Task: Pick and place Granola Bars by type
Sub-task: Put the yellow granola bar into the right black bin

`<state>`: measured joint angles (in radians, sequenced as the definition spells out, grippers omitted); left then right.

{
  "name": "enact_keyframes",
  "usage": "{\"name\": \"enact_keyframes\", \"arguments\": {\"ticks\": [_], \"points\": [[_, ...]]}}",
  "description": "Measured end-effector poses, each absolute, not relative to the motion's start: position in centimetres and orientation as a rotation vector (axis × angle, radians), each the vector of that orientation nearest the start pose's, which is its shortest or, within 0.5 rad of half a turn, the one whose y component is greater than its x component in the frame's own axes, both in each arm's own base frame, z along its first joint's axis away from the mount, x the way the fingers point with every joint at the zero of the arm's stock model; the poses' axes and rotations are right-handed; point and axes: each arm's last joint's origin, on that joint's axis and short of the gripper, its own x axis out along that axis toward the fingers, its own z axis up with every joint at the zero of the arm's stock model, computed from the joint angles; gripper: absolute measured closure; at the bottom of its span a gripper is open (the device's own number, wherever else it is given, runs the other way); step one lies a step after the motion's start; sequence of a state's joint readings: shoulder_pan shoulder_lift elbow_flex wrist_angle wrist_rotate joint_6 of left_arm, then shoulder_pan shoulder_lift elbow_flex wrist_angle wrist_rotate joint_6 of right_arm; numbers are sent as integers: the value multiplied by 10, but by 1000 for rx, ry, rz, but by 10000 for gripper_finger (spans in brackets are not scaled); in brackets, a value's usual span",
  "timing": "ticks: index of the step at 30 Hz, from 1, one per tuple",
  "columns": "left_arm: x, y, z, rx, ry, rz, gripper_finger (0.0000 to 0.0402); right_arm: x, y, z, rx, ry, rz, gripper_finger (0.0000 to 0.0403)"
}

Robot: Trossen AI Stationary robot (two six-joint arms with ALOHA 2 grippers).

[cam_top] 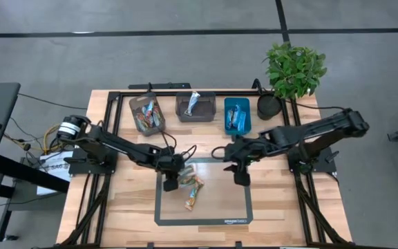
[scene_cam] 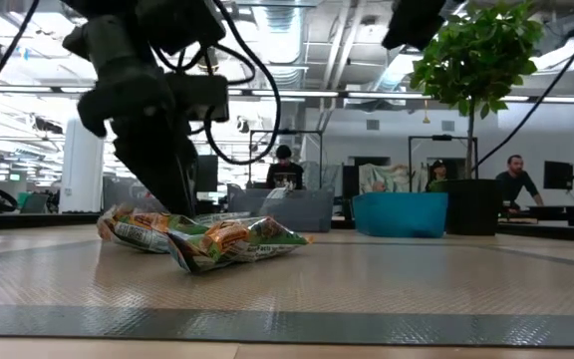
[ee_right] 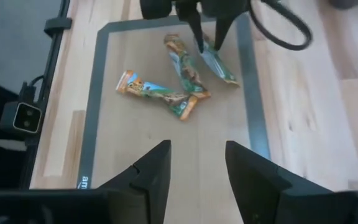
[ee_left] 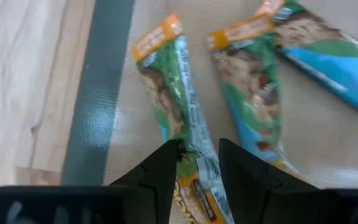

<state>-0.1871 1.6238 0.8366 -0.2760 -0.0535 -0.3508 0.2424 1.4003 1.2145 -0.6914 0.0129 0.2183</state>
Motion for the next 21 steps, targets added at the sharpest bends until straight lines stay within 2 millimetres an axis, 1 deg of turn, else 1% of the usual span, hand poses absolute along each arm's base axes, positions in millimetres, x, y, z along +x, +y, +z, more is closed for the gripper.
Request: {"name": "enact_keyframes", "arguments": {"ticks": [2, 5, 9, 18, 21], "points": [[293, -52, 148, -188, 1069, 86, 288, 274, 67, 305, 96, 883, 97, 261], [294, -49, 148, -190, 1065, 115, 288, 269, 65, 309, 103, 863, 94, 264], [294, -43, 147, -225, 1060, 168, 296, 268, 65, 310, 76, 862, 101, 268], [291, -43, 144, -224, 1080, 174, 356, 267, 64, 309, 30, 866, 104, 269], [291, -42, 144, -223, 1081, 176, 385, 267, 64, 309, 16, 865, 110, 270]]}}
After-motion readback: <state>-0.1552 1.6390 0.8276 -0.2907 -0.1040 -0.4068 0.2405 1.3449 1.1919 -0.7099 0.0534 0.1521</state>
